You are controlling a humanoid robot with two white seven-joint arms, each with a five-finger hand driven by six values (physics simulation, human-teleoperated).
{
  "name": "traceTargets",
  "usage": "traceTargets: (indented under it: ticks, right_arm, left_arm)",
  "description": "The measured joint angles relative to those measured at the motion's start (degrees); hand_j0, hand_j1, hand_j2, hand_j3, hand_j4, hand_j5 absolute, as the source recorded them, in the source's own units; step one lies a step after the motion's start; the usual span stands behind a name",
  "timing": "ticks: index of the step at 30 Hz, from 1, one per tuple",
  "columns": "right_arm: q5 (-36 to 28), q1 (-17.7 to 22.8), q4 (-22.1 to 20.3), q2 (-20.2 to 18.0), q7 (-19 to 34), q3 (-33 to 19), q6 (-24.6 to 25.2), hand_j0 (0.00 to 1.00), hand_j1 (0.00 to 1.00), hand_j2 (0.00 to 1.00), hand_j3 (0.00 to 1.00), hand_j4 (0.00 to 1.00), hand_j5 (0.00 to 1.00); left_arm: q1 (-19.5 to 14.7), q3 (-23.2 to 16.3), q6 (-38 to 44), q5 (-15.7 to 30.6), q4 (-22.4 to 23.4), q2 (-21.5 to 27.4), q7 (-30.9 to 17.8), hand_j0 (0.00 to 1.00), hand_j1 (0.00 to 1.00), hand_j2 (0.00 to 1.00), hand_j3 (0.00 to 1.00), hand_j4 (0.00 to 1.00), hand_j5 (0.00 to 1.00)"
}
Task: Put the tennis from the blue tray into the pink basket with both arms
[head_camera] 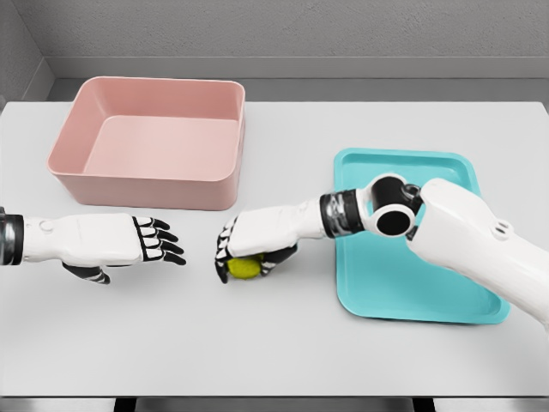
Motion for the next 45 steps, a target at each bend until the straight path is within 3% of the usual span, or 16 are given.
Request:
traceTargets:
  ticks: [6,7,9,16,25,33,45]
  right_arm:
    - [0.0,-0.4,0.2,1.2,-0.1,1.1,0.9,0.55,0.55,0.55,0.55,0.55,0.55]
    - [0.0,-0.5,0.2,1.3,-0.1,1.2,1.0,0.63,0.63,0.63,0.63,0.63,0.63]
    - [-0.1,-0.4,0.2,1.3,-0.2,1.1,1.9,1.00,1.00,1.00,1.00,1.00,1.00]
    - [-0.3,-0.6,-0.2,0.2,-0.7,0.6,1.6,1.00,1.00,1.00,1.00,1.00,1.00]
    - [-0.7,-0.4,-4.0,-9.8,-0.8,-5.4,-2.0,1.00,1.00,1.00,1.00,1.00,1.00]
    - [-0.6,1.5,-4.4,-21.8,-0.3,-16.7,-2.2,1.00,1.00,1.00,1.00,1.00,1.00]
    - [-0.8,2.3,0.5,-26.6,-2.6,-20.6,-2.2,1.00,1.00,1.00,1.00,1.00,1.00]
  left_arm:
    - [0.0,0.0,0.0,0.1,0.0,0.0,0.0,1.00,1.00,1.00,1.00,1.00,1.00]
    - [0.0,0.1,0.0,0.1,0.0,0.0,0.0,1.00,1.00,1.00,1.00,1.00,1.00]
    - [0.1,0.1,0.0,0.2,0.0,0.0,0.0,1.00,1.00,1.00,1.00,1.00,1.00]
    - [0.2,0.2,0.0,0.2,0.0,0.1,0.0,1.00,1.00,1.00,1.00,1.00,1.00]
    - [0.4,0.3,0.0,0.1,0.0,-0.4,0.0,1.00,1.00,1.00,1.00,1.00,1.00]
    - [-1.2,0.0,0.0,-0.2,0.0,-7.9,-0.5,1.00,1.00,1.00,1.00,1.00,1.00]
    - [-2.5,-0.6,0.0,-3.8,0.1,-19.2,-2.1,1.00,1.00,1.00,1.00,1.00,1.00]
